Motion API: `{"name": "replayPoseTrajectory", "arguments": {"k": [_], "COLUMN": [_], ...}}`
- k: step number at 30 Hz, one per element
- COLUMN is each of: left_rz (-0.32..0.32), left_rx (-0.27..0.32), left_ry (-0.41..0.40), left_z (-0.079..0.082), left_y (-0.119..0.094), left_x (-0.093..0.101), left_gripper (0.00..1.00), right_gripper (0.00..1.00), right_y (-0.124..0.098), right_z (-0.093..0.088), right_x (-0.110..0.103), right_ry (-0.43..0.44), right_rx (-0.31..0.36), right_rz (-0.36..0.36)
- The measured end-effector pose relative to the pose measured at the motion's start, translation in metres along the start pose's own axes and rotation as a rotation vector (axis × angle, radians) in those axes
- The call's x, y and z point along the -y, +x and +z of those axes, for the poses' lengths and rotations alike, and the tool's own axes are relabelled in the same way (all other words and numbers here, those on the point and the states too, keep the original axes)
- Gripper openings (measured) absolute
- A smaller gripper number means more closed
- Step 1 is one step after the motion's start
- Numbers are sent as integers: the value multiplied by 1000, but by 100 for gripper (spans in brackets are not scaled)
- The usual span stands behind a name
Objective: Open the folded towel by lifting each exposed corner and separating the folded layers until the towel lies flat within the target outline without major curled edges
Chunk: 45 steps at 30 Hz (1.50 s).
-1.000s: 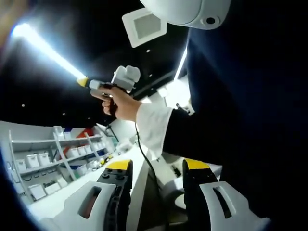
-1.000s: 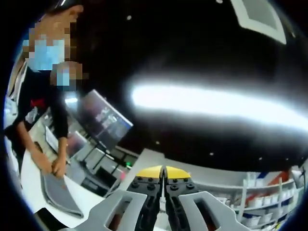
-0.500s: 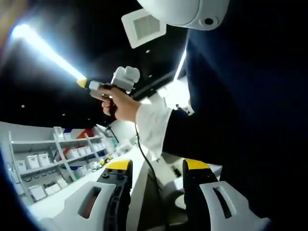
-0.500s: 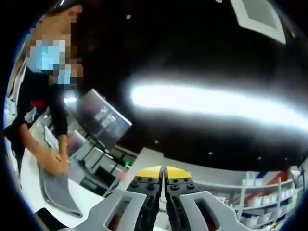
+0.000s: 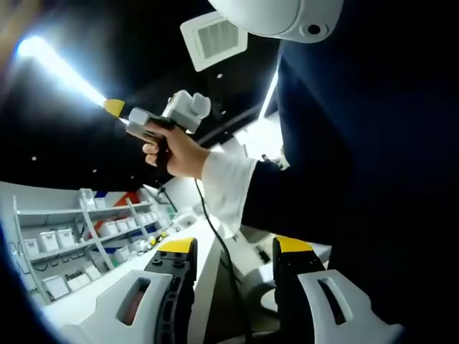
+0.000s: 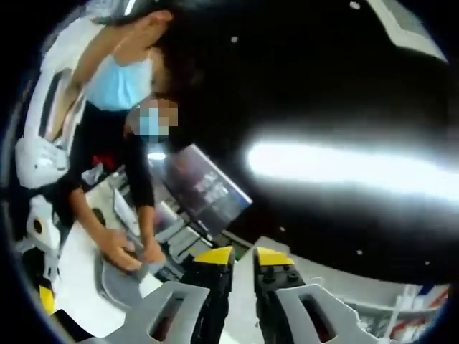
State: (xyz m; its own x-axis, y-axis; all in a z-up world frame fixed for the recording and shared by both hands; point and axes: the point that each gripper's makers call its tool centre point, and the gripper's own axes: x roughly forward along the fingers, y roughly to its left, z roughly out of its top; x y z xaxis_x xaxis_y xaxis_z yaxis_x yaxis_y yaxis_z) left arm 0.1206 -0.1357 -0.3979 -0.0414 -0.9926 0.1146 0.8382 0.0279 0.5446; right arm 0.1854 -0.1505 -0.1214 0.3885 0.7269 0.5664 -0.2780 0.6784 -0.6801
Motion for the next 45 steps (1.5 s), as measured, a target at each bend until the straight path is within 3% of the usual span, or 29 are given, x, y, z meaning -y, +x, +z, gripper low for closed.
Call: {"name": "replayPoseTrajectory", "arguments": {"k": [3, 6, 11, 14, 18, 22, 28, 30, 31, 33, 34, 37, 38, 39, 41, 43, 45], "left_rz": [-2, -4, -5, -5, -5, -7, -10, -7, -4, 10, 17, 84, 129, 186, 263, 270, 281], "left_rx": [4, 2, -3, -8, -8, -9, -31, -36, -37, -36, -42, -75, -78, -89, -74, 3, 40], "left_ry": [-2, -1, 4, 8, 6, 4, 23, 29, 29, 17, 13, -10, -36, -64, -187, -256, -276], "left_z": [1, 0, 0, -1, 0, 0, -4, -5, -5, -4, -5, -8, -7, -6, 2, 19, 28], "left_y": [0, 0, 0, 0, 0, 0, 0, 1, 1, 1, 1, -1, -2, -4, -8, -11, -14], "left_x": [1, 1, 2, 2, 1, 1, 1, 0, -1, -4, -5, -17, -25, -37, -57, -66, -70], "left_gripper": [42, 42, 42, 42, 42, 42, 43, 43, 44, 46, 48, 59, 67, 82, 96, 95, 94], "right_gripper": [25, 27, 50, 47, 51, 39, 37, 27, 18, 7, 0, 0, 0, 0, 0, 0, 0], "right_y": [1, 1, 4, 3, 3, 2, 3, 2, 1, 0, 0, -1, -3, -5, -7, -11, -14], "right_z": [5, 8, 8, -1, 0, 1, -1, -7, -11, -15, -17, -14, -14, -13, -13, -8, -4], "right_x": [-4, -8, -9, -5, -1, -2, -5, -14, -20, -23, -26, -20, -18, -15, -9, -6, -5], "right_ry": [7, -37, 19, 1, 20, 26, 21, 44, 63, 45, 42, 10, 31, 33, 56, 98, 128], "right_rx": [26, 32, 39, 8, 24, 35, 26, 0, -29, -49, -61, -47, -48, -49, -59, -44, -22], "right_rz": [18, 41, 53, 26, 11, 16, 31, 88, 122, 140, 149, 91, 84, 69, 27, 14, 22]}}
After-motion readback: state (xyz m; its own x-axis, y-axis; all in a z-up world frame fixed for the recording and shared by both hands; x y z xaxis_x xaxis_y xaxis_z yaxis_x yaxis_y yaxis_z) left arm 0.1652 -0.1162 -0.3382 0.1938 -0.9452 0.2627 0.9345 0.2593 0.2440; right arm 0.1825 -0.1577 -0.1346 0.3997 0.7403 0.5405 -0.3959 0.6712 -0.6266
